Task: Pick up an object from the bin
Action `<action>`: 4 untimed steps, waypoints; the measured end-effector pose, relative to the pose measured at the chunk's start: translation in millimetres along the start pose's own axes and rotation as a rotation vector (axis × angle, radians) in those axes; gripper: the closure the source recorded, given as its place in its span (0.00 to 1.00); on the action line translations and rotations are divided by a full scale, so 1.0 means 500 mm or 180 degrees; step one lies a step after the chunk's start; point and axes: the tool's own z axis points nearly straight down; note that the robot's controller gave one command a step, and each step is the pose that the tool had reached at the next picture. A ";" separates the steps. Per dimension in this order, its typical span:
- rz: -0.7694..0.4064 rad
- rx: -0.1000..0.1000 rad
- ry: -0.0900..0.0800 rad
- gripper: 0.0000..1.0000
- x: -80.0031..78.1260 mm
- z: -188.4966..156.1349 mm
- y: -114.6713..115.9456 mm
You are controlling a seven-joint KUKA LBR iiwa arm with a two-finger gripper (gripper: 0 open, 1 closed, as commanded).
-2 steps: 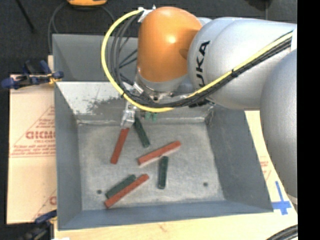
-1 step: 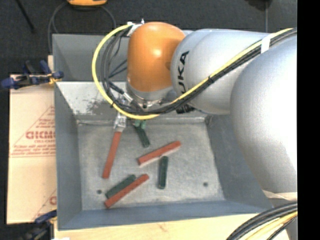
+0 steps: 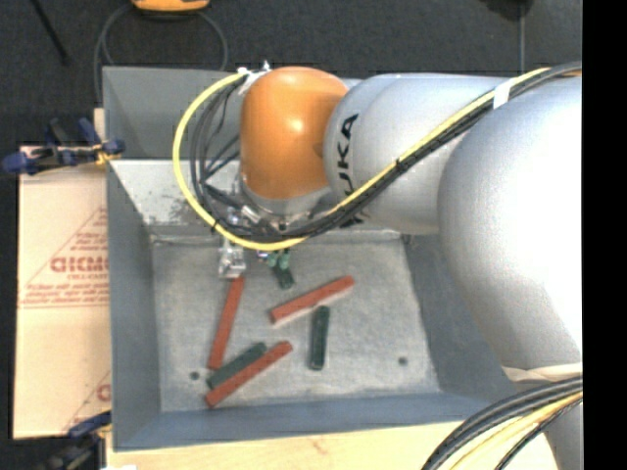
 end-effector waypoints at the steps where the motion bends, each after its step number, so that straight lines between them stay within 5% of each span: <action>1: 0.0357 -0.0010 -0.0004 0.00 0.000 0.037 0.022; 2: 0.0359 -0.0011 -0.0006 0.00 0.000 0.036 0.022; 3: 0.0334 -0.0042 -0.0020 1.00 0.056 0.148 -0.021; 4: 0.0344 -0.0050 -0.0102 0.00 0.045 0.145 -0.025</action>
Offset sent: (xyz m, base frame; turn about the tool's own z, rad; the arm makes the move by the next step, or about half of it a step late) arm 0.0000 0.0000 0.0000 0.0000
